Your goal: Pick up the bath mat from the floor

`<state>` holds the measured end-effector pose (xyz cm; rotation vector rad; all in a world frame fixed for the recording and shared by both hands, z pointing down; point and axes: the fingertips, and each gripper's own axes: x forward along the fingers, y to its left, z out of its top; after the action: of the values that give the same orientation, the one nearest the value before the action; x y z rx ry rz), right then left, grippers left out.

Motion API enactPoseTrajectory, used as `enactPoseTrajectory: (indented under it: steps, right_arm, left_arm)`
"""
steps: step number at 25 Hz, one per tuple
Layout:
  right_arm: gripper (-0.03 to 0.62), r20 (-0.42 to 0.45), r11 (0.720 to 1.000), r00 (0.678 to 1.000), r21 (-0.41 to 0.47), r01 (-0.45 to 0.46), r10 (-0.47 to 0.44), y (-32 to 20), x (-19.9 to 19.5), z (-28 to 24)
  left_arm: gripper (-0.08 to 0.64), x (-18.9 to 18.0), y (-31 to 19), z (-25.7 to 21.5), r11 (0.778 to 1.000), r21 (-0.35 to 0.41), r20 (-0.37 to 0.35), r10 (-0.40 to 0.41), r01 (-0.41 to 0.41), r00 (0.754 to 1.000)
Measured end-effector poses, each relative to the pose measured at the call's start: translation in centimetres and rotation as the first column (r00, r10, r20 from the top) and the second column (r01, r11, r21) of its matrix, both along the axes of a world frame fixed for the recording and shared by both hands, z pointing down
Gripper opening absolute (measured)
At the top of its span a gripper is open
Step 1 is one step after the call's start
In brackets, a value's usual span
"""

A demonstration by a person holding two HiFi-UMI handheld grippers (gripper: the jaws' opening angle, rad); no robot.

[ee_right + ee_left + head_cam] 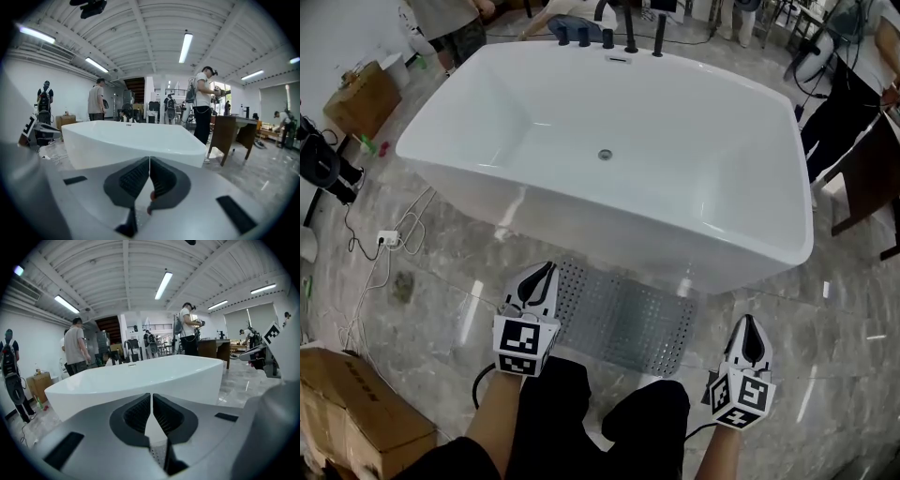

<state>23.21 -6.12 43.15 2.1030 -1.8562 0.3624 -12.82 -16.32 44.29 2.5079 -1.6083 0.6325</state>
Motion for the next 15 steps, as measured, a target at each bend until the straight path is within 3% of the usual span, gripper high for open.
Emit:
enactPoseTrajectory:
  steps: [13,15]
  right_arm:
    - [0.021,-0.034,0.999,0.999,-0.047,0.005,-0.007,-0.6,2.0,17.0]
    - [0.021,-0.058,0.999,0.998,-0.047,-0.004,0.002,-0.6,2.5,19.5]
  left_arm:
    - [0.018,-1.2,-0.9,16.3,0.999,-0.028,0.006,-0.017,0.018,1.0]
    - [0.018,-1.2,-1.0,18.7,0.999,-0.027,-0.04,-0.024,0.023,0.999]
